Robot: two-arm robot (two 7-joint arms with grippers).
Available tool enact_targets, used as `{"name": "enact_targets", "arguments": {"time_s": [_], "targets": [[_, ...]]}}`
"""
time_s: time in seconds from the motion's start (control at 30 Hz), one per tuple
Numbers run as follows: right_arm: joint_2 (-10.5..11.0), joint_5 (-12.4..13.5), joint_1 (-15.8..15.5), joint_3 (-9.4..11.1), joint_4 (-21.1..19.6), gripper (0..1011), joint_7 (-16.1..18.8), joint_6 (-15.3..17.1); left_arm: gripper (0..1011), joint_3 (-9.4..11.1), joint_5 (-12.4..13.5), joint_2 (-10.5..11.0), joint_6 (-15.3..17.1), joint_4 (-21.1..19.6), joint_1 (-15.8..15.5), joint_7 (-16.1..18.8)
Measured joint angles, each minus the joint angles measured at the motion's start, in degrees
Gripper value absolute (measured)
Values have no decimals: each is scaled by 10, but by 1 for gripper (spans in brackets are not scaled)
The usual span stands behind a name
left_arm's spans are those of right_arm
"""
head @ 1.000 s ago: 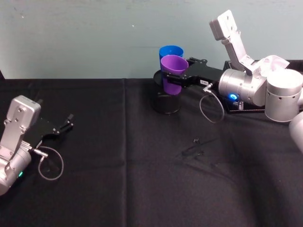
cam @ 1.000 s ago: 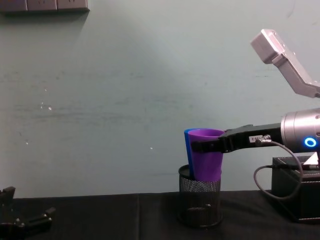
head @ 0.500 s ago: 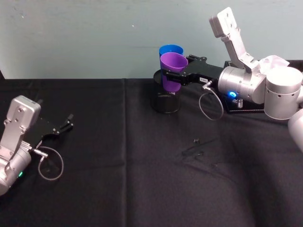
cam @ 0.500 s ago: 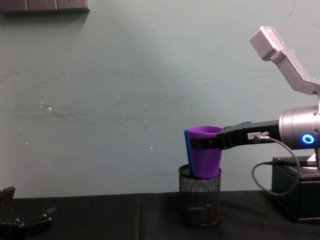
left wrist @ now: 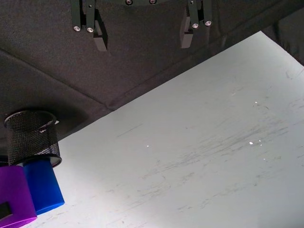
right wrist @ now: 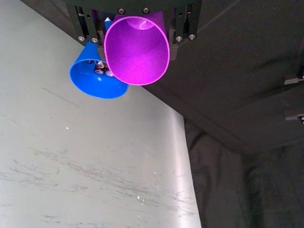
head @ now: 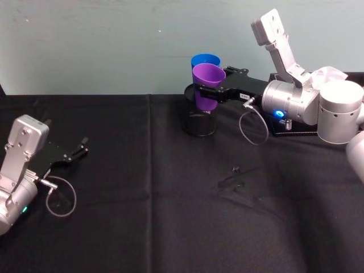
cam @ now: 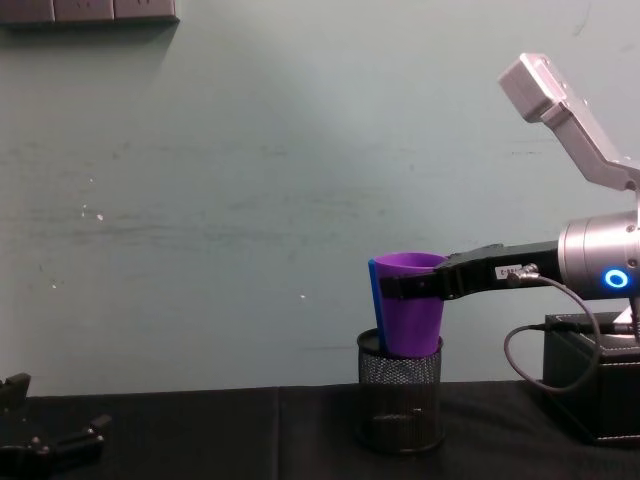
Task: Pick up one cup with a gripper and tap it against the other cup.
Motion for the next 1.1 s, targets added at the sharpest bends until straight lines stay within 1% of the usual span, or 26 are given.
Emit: {"name": "enact_targets", "arguments": {"time_s": [1.1], "targets": [[0,0,0,0,0,718,0,0,1000,0,0,0,0,0,0,0]]}}
